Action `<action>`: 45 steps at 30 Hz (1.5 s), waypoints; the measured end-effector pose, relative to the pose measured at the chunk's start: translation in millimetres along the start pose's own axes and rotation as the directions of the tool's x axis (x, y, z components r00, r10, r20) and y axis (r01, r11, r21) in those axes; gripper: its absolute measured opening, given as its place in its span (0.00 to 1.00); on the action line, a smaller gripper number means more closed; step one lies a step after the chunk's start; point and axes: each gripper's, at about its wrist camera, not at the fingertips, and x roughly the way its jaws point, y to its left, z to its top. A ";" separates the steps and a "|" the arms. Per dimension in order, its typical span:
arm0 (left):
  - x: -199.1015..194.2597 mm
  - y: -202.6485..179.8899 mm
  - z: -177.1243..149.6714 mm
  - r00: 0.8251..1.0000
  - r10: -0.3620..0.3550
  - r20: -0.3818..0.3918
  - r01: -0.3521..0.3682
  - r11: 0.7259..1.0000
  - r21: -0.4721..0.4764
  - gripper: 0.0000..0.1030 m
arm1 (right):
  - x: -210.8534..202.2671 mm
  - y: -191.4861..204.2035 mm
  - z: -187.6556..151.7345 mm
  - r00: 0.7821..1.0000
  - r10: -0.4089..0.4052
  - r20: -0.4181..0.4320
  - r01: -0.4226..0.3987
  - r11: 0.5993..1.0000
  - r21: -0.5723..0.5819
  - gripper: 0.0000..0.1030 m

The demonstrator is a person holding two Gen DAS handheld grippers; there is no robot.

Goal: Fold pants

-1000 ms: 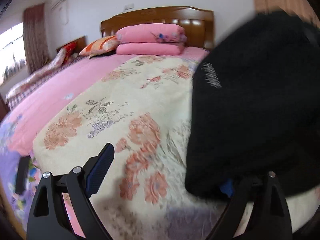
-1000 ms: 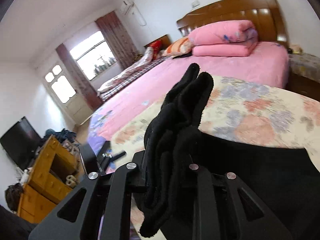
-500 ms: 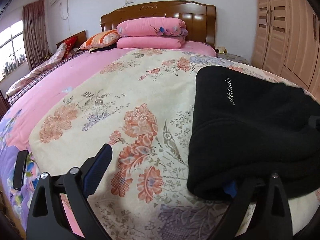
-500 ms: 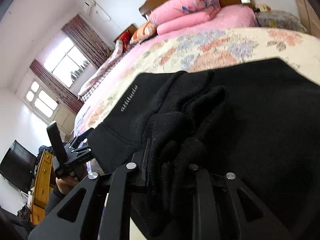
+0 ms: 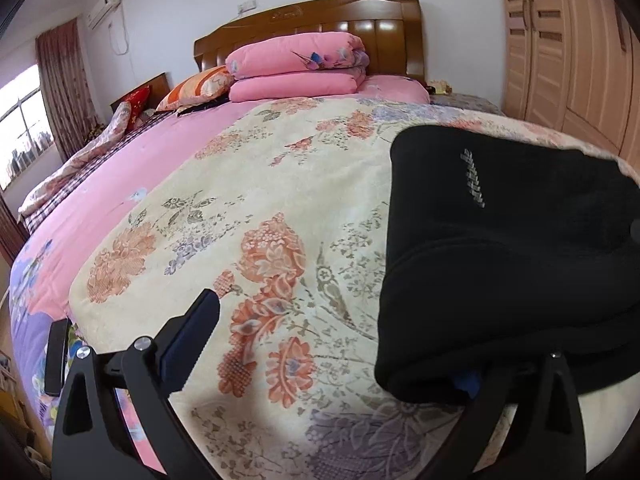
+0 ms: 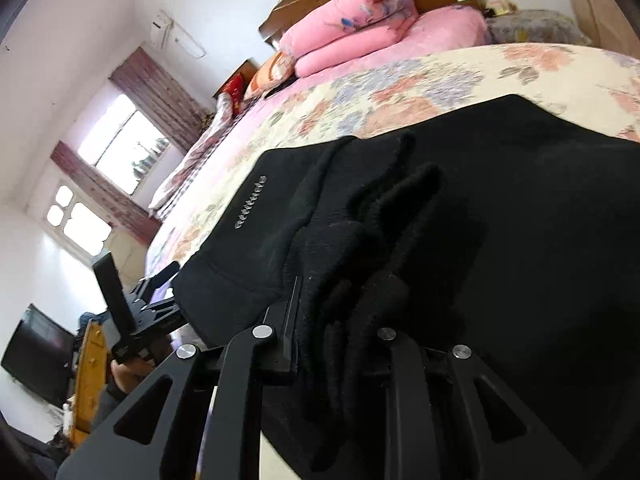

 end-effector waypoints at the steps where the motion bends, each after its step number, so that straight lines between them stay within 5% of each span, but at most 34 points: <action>1: 1.2 -2.7 -0.3 1.000 0.004 -0.001 -0.004 1.000 0.010 0.97 | 3.1 -6.9 -1.9 1.000 -0.013 -0.010 0.013 1.000 0.009 0.19; 7: 5.8 -0.4 0.1 1.000 -0.007 -0.013 0.007 1.000 -0.015 0.99 | 7.0 -14.8 -3.4 1.000 0.015 -0.026 -0.015 1.000 0.020 0.20; 11: -1.5 0.2 -3.3 0.998 -0.014 -0.064 0.016 1.000 0.027 0.99 | -7.1 -17.7 -3.2 0.996 -0.006 -0.087 0.008 1.000 0.021 0.45; 15: -35.0 2.6 -12.0 0.995 -0.023 -0.096 0.038 0.987 0.153 0.98 | -52.0 -16.5 1.3 0.992 -0.124 0.010 0.124 0.990 -0.061 0.53; 18: -76.9 13.2 15.7 0.997 -0.063 0.033 0.060 0.995 0.082 0.98 | -65.6 -3.2 10.5 0.982 -0.177 0.072 0.187 0.967 -0.173 0.53; 20: -92.4 11.1 42.4 0.975 -0.172 0.144 0.176 0.984 -0.018 0.98 | -56.6 15.3 14.9 0.986 -0.147 0.081 0.163 0.952 -0.258 0.53; 22: -87.2 -6.5 60.4 0.929 -0.324 0.180 0.336 0.941 -0.042 0.98 | -35.3 38.2 17.6 0.989 -0.136 0.066 0.150 0.929 -0.339 0.53; 24: -62.1 -44.5 68.8 0.897 -0.428 0.111 0.428 0.903 0.021 0.98 | -16.2 54.3 14.1 0.988 -0.148 0.048 0.155 0.896 -0.416 0.53; 27: -17.6 -78.1 53.8 0.905 -0.424 -0.032 0.426 0.902 0.075 0.98 | 18.9 59.7 -6.7 0.964 -0.266 -0.022 0.217 0.829 -0.516 0.56; 29: 11.5 -84.8 32.0 0.914 -0.388 -0.121 0.399 0.913 0.089 0.97 | 16.3 49.7 -13.6 0.975 -0.222 -0.002 0.193 0.854 -0.483 0.57; 34: -6.1 -77.3 56.5 0.919 -0.389 -0.070 0.394 0.916 0.076 0.96 | 15.3 39.6 -6.5 0.987 -0.158 -0.038 0.127 0.895 -0.428 0.63; 38: -21.3 -75.0 108.6 0.897 -0.439 0.045 0.435 0.897 0.075 0.98 | 15.5 52.4 -17.6 0.985 -0.172 -0.012 0.146 0.868 -0.475 0.71; 40: 4.2 -79.9 128.1 0.894 -0.449 0.004 0.448 0.892 0.065 0.98 | 14.4 54.9 -19.5 0.984 -0.180 -0.007 0.155 0.862 -0.483 0.71; 44: 83.7 -85.7 139.2 0.878 -0.435 -0.199 0.436 0.899 -0.040 0.98 | 14.1 52.5 -18.4 0.986 -0.164 -0.004 0.143 0.872 -0.469 0.71; 45: 87.6 -85.6 136.6 0.886 -0.417 -0.201 0.419 0.907 -0.036 0.98 | 13.5 51.7 -18.6 0.987 -0.158 -0.003 0.138 0.874 -0.465 0.71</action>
